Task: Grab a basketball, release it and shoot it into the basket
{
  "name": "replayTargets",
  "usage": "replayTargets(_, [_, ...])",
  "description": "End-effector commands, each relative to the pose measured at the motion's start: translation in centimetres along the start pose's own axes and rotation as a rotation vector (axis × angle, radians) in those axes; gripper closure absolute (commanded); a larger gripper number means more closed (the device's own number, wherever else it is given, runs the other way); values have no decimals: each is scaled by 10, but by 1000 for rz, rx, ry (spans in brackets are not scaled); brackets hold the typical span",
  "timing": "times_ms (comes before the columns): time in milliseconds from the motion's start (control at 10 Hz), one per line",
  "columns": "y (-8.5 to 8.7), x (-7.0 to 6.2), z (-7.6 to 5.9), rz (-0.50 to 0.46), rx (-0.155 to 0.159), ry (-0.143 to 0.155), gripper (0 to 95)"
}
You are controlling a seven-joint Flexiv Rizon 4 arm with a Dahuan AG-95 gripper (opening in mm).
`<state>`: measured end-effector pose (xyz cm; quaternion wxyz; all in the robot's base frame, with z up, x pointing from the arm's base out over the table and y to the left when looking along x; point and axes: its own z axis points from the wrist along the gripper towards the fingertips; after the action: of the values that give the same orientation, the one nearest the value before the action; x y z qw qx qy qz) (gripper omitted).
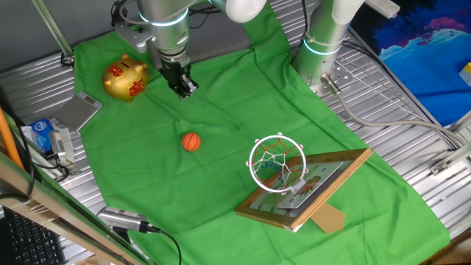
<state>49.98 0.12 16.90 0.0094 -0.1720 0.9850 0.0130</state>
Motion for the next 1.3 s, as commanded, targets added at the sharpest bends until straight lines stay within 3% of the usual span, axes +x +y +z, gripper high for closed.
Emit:
replayTargets(100, [0, 0, 0, -1, -1, 1, 950])
replayTargets(1300, [0, 0, 0, 4, 4, 8, 950])
